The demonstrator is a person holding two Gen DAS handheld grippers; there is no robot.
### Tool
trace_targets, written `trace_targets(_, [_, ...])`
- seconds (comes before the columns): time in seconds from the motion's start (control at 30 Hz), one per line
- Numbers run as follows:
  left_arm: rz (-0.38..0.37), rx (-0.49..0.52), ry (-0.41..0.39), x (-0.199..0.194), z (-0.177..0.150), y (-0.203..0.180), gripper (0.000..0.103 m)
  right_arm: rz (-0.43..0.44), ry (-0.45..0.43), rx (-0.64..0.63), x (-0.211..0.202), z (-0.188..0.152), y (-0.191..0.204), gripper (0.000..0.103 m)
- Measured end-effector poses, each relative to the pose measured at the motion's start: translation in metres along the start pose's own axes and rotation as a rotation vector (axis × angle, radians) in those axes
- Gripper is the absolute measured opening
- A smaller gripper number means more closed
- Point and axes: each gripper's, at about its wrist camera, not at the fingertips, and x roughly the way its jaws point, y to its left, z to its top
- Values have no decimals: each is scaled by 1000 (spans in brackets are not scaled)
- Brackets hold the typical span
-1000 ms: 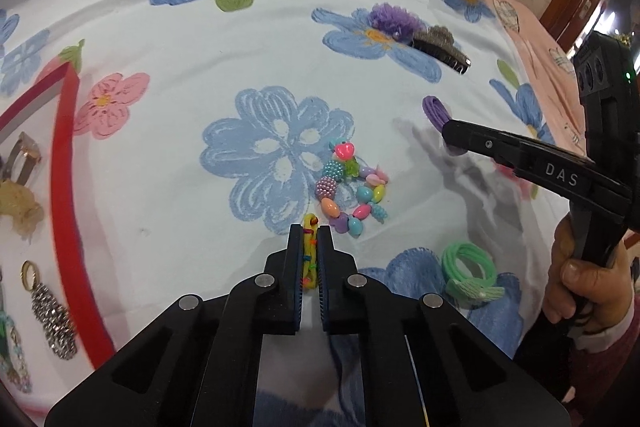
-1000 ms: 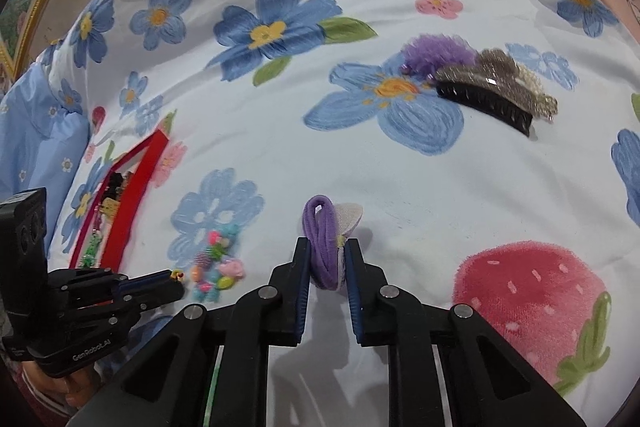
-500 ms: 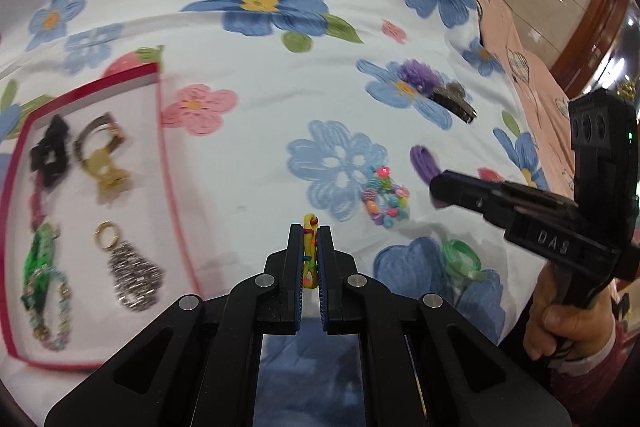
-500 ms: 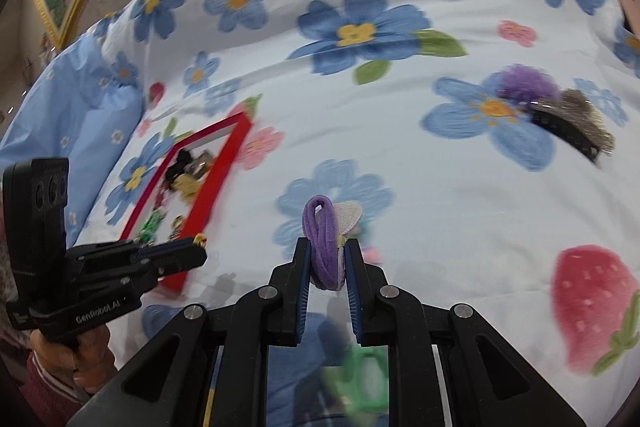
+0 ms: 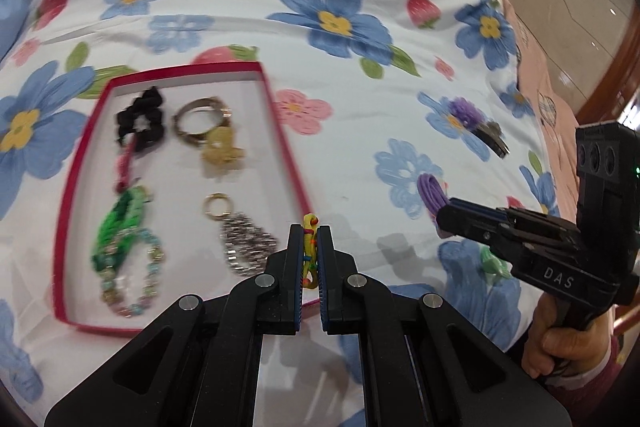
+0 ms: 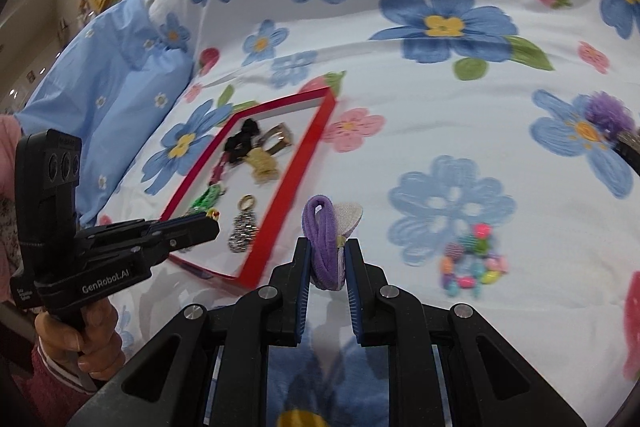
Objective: Organize jewelry
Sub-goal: 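Carry the yellow bracelet and purple hair tie into the red tray, open both tools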
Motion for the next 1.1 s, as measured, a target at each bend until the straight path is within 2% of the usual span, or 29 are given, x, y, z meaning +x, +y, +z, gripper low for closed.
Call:
trace_targets(0.37, [70, -101, -22, -19, -10, 56, 5, 70, 46, -93, 30, 7, 50, 17])
trace_targets(0.63, [110, -168, -10, -19, -20, 90, 5, 98, 92, -145, 59, 12, 76, 17])
trace_targets(1.1, [116, -194, 16, -4, -23, 107, 5, 75, 164, -188, 94, 10, 90, 17])
